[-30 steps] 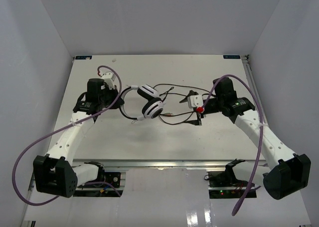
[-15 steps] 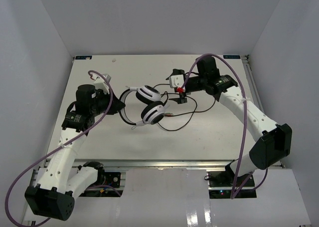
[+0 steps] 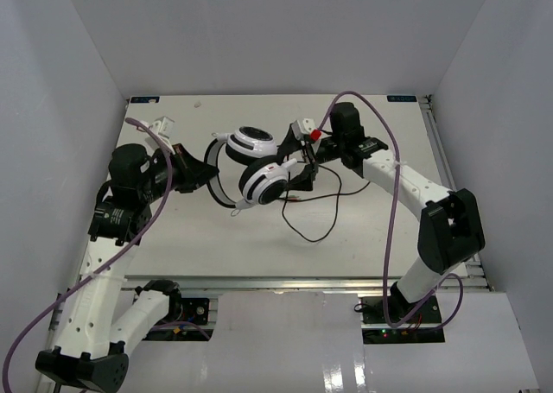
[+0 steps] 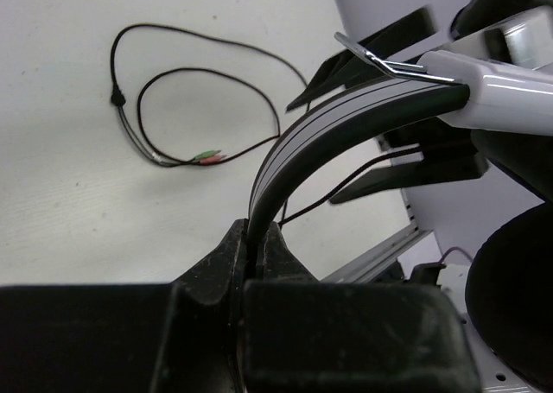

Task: Wrap the headphones

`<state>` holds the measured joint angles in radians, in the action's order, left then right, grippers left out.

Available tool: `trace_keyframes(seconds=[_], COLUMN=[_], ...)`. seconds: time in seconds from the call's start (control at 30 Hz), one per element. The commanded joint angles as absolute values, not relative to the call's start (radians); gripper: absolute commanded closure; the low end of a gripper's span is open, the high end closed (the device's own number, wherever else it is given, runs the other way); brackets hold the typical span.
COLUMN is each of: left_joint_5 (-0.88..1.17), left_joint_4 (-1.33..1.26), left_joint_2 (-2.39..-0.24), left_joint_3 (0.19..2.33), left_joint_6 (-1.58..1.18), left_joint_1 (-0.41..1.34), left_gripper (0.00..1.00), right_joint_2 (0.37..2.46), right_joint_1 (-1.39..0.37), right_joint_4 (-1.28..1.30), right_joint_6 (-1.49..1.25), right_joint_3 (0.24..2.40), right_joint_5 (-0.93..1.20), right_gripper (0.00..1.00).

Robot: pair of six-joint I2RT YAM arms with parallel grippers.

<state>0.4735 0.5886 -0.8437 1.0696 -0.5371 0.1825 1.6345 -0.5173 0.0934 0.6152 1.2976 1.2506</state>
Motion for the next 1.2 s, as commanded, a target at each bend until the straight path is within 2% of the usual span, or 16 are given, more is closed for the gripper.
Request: trace_keyframes(seconds=[0.0, 0.13, 0.23, 0.37, 0.53, 0.63, 0.77, 0.8, 0.9, 1.0, 1.17], left_joint_5=[0.472, 0.393, 0.32, 0.218, 0.028, -0.078, -0.209, -0.232, -0.277, -0.357, -0.484], left_joint_4=[0.507, 0.484, 0.439, 0.38, 0.356, 0.358, 0.355, 0.356, 0.365, 0.375, 0.413], left_joint_2=[-0.823, -0.832, -0.834, -0.841, -0.869, -0.91, -0.972, -0.998, -1.096, -1.19, -1.361], left_joint_3=[1.2, 1.257, 1.267, 1.264, 1.275, 1.285, 1.31, 1.324, 1.358, 1.395, 1.426], left_joint_6=[-0.685, -0.768, -0.881, -1.022, -1.137, -1.171, -1.145, -1.116, -1.015, -0.89, -0.582], left_joint_1=[0.183, 0.183, 0.183, 0.183, 0.183, 0.183, 0.183, 0.183, 0.193, 0.25, 0.413], left_gripper=[1.0, 1.0, 1.0, 1.0, 1.0, 1.0, 1.0, 1.0, 1.0, 1.0, 1.0], right_joint_2=[1.588, 1.601, 1.579, 1.532, 1.446, 1.391, 1.349, 1.34, 1.351, 1.434, 1.448], right_joint_1=[-0.549, -0.571, -0.605, -0.665, -0.702, -0.722, -0.767, -0.79, -0.87, -0.964, -1.053], right_joint_4=[-0.838, -1.33, -1.405, -1.374, -1.042, -0.674, -0.264, -0.133, 0.254, 0.519, 0.567], right_joint_6=[-0.248, -0.666, -0.721, -0.69, -0.44, -0.182, 0.099, 0.195, 0.441, 0.602, 0.82], right_joint_3=[1.098, 0.945, 0.888, 0.85, 0.837, 0.869, 0.992, 1.021, 1.18, 1.375, 1.427], right_joint_5=[1.385, 1.295, 1.253, 1.248, 1.199, 1.144, 0.989, 0.899, 0.672, 0.369, -0.223], right_gripper=[0.05, 0.03, 0.02, 0.01, 0.23, 0.44, 0.85, 0.9, 0.92, 0.92, 0.92])
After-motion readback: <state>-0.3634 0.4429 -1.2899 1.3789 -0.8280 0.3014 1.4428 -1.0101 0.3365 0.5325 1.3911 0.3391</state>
